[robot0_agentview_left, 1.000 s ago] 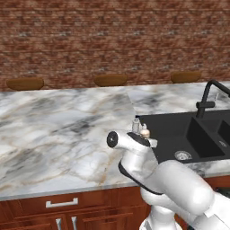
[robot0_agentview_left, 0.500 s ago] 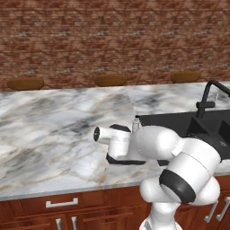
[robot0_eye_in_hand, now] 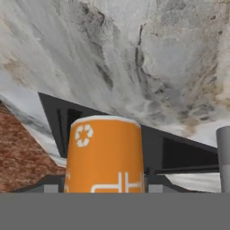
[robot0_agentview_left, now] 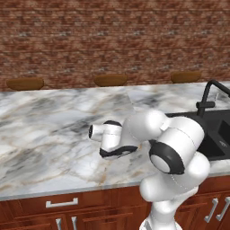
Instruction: Locate and retrieve the soap dispenser and soap dispenser from the cabinet. Place them next to the sink.
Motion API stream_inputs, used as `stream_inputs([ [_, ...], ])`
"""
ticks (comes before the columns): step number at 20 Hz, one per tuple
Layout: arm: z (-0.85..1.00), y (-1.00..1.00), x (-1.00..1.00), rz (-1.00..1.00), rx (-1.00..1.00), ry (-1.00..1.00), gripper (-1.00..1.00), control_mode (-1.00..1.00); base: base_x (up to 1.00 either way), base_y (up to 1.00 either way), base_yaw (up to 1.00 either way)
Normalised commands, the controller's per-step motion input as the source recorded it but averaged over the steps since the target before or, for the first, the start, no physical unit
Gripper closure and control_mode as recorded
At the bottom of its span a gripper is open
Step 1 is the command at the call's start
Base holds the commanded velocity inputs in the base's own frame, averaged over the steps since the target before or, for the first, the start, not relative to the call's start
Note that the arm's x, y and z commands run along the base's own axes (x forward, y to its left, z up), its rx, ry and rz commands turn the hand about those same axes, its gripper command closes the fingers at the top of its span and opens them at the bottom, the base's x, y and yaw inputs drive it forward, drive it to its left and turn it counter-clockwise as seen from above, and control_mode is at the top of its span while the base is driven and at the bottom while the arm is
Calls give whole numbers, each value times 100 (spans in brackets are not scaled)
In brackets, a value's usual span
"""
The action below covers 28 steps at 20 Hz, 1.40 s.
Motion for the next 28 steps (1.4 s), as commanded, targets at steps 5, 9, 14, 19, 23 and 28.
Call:
stream_inputs([
  [5,-22,-21,17,-4,0,-6,100,-100,0,0,0],
  [9,-32,-18,17,-7,1,-14,100,-100,0,0,0],
  [14,-26,-7,40,-6,7,-14,100,-100,0,0,0],
  [19,-21,-1,57,-2,0,0,100,-100,0,0,0],
  [23,-21,0,49,-3,-1,3,100,-100,0,0,0],
  [28,-25,-2,33,-3,0,1,100,-100,0,0,0],
])
